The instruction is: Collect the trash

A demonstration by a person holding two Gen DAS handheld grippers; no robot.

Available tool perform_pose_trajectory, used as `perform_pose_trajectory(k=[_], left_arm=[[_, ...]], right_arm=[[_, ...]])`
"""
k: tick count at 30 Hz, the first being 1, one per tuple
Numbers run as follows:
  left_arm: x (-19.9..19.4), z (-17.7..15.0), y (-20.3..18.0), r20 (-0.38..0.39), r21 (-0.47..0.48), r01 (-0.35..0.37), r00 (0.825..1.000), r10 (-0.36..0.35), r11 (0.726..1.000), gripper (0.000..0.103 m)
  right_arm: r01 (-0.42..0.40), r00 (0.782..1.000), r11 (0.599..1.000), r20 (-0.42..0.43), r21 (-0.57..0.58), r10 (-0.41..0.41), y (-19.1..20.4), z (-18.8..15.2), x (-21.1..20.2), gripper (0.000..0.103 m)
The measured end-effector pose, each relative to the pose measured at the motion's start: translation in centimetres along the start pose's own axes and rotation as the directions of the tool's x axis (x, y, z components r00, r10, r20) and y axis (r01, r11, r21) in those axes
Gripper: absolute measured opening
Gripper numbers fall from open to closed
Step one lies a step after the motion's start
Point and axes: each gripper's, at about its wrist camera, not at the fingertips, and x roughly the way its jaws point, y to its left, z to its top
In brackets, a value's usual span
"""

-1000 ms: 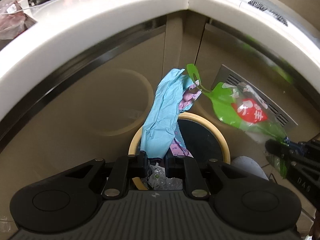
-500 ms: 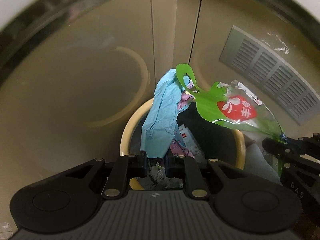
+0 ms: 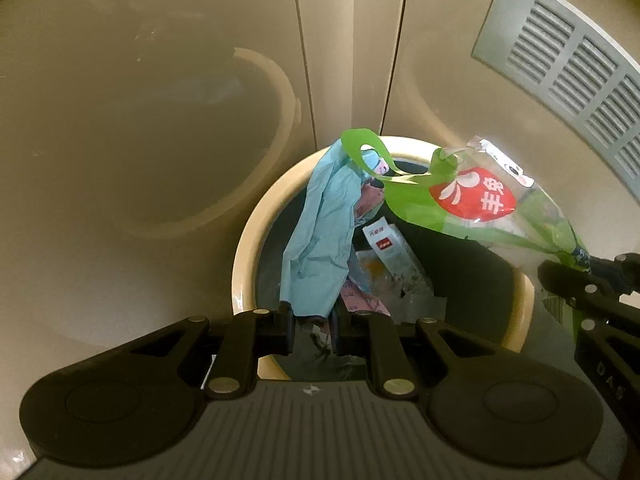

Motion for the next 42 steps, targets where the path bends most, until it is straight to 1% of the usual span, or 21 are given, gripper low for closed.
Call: perform_pose_trajectory(k=[2, 5, 9, 10, 11, 12, 13, 14, 15, 16, 17, 20, 24, 27, 29, 31, 34, 37, 39, 41, 42], left_arm=[[0.4, 0.2, -0.2, -0.012, 0.011, -0.010, 1.000, 0.010, 1.000, 0.020], [1.5, 0.3, -0.1, -0.027, 0.017, -0.035, 0.999, 0.036, 0.999, 0.020], [2.2, 0.8, -0.4, -0.039, 0.031, -0.051, 0.998, 0.052, 0.998, 0.020], [2.3, 1.0, -0.5, -0.041, 0.038, -0.052, 0.998, 0.054, 0.998, 0.022], [2.3, 1.1, -0.7, -0.038, 0.047, -0.051, 0.998, 0.053, 0.998, 0.033], [2.3, 1.2, -0.9, -0.037, 0.063, -0.041, 0.998, 0.044, 0.997, 0.047], [2.2, 1.3, -1.1, -0.032, 0.078, -0.039, 0.999, 0.042, 0.996, 0.080], [1.9, 1.4, -1.3, -0.015, 0.090, -0.048, 0.999, 0.049, 0.995, 0.103], [1.4, 1.3, -1.5, 0.017, 0.097, -0.056, 0.998, 0.054, 0.994, 0.102], [0.9, 1.2, -1.6, 0.046, 0.111, -0.062, 0.997, 0.057, 0.992, 0.103], [0.6, 1.2, -1.7, 0.058, 0.127, -0.067, 0.997, 0.060, 0.990, 0.103], [0.0, 1.0, -2.0, 0.048, 0.168, -0.066, 0.997, 0.059, 0.984, 0.103], [-2.5, -0.5, -1.5, 0.097, 0.155, -0.067, 0.994, 0.052, 0.986, 0.103], [-5.0, -1.9, -0.9, 0.150, 0.133, -0.068, 0.988, 0.048, 0.989, 0.103], [-6.2, -2.6, -0.4, 0.191, 0.098, -0.094, 0.979, 0.074, 0.991, 0.103], [-7.8, -3.5, -0.4, 0.239, 0.062, -0.128, 0.965, 0.109, 0.990, 0.103], [-9.2, -3.7, -0.4, 0.260, 0.084, -0.141, 0.959, 0.115, 0.986, 0.103], [-11.0, -4.2, -0.9, 0.289, 0.108, -0.173, 0.948, 0.135, 0.979, 0.103], [-12.4, -4.6, -0.9, 0.296, 0.125, -0.156, 0.948, 0.114, 0.980, 0.103], [-13.1, -4.6, -0.3, 0.273, 0.131, -0.123, 0.958, 0.084, 0.984, 0.103], [-14.3, -4.7, 0.1, 0.257, 0.127, -0.111, 0.963, 0.075, 0.986, 0.103]], right_arm=[[0.000, 1.000, 1.000, -0.017, -0.007, 0.000, 0.2, 0.0, 0.6, 0.014], [0.002, 0.999, 1.000, -0.037, -0.014, -0.002, 0.3, 0.3, 1.5, 0.016], [-0.001, 0.998, 1.000, -0.066, -0.016, 0.000, 0.3, 0.5, 2.7, 0.017], [-0.003, 0.997, 1.000, -0.073, -0.017, 0.002, 0.3, 0.5, 2.9, 0.017], [-0.005, 0.997, 1.000, -0.083, -0.018, 0.003, 0.4, 0.6, 3.2, 0.019], [-0.006, 0.996, 1.000, -0.093, -0.020, 0.004, 0.5, 0.7, 3.4, 0.027], [-0.003, 0.995, 1.000, -0.101, -0.024, 0.001, 0.6, 0.7, 3.5, 0.033], [0.004, 0.994, 1.000, -0.107, -0.031, -0.007, 0.6, 0.7, 3.6, 0.050], [0.016, 0.994, 0.999, -0.108, -0.039, -0.020, 0.7, 0.7, 3.6, 0.067], [0.027, 0.995, 0.998, -0.097, -0.048, -0.031, 1.0, 0.8, 3.7, 0.073], [0.034, 0.996, 0.998, -0.080, -0.058, -0.039, 1.1, 0.8, 3.3, 0.080], [0.039, 0.997, 0.994, -0.056, -0.107, -0.045, 1.8, 0.8, 2.0, 0.088], [0.043, 0.999, 0.989, -0.007, -0.142, -0.045, 2.6, 0.5, -0.4, 0.094], [0.038, 0.999, 0.986, 0.044, -0.162, -0.032, 3.3, 0.0, -2.8, 0.099], [0.021, 0.998, 0.983, 0.066, -0.181, -0.009, 3.6, -0.3, -4.2, 0.100], [0.015, 0.996, 0.980, 0.091, -0.197, 0.003, 3.8, -0.7, -5.5, 0.103], [0.030, 0.992, 0.976, 0.130, -0.217, -0.002, 3.6, -1.1, -7.4, 0.103], [0.022, 0.991, 0.973, 0.136, -0.230, 0.009, 3.5, -1.4, -8.7, 0.103], [-0.009, 0.993, 0.973, 0.111, -0.233, 0.036, 3.2, -1.2, -9.5, 0.103], [-0.032, 0.996, 0.975, 0.078, -0.219, 0.050, 3.0, -1.1, -10.3, 0.103], [-0.037, 0.997, 0.977, 0.059, -0.210, 0.050, 3.1, -1.1, -10.6, 0.103]])
